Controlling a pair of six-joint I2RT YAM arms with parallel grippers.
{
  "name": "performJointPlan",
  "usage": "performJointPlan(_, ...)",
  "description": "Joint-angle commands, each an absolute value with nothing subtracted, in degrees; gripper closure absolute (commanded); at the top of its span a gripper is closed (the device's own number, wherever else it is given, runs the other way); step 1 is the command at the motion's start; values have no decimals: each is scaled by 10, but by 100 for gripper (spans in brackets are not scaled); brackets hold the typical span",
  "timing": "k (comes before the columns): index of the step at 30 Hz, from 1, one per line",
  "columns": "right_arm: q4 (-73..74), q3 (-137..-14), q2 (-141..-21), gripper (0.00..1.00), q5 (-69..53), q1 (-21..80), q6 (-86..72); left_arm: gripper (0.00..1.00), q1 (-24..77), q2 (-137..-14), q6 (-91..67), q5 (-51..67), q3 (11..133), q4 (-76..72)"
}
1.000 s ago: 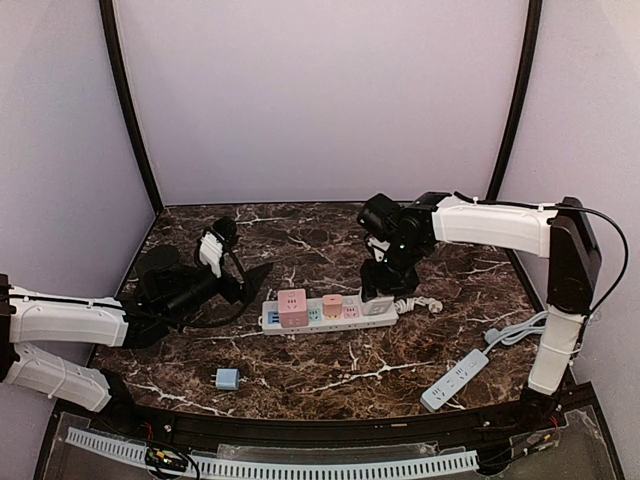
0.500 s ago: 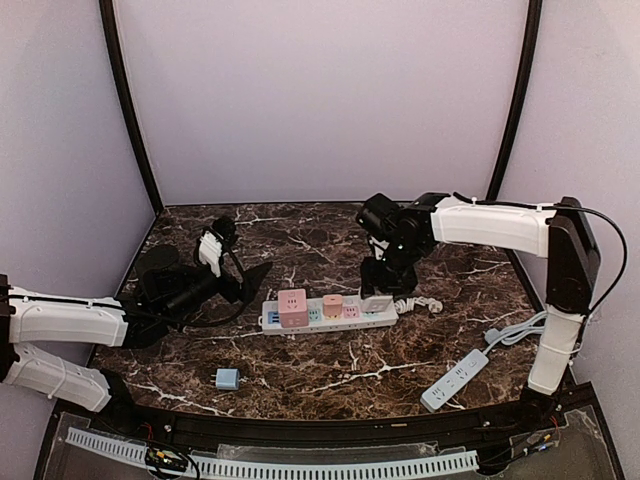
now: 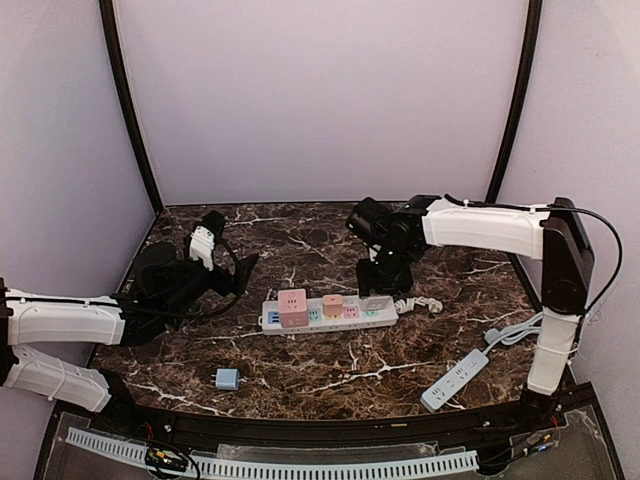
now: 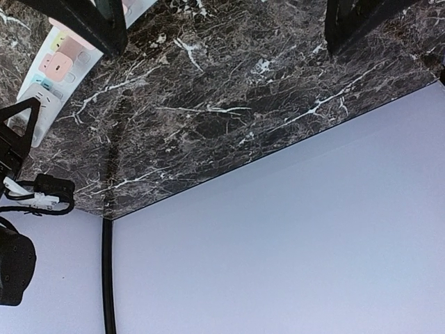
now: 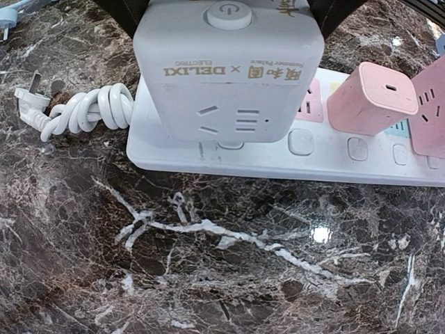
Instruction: Insert the plug
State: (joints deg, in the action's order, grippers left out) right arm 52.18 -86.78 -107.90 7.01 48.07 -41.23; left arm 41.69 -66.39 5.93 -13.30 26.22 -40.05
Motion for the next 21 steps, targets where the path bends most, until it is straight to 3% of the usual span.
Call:
performJointPlan(1, 572, -878, -1089, 100, 104, 485, -409, 1, 413, -661, 52, -148, 271, -395)
performJointPlan(21, 565, -920, -1099, 100, 45, 485, -401, 1, 413, -656, 46, -129, 271, -393)
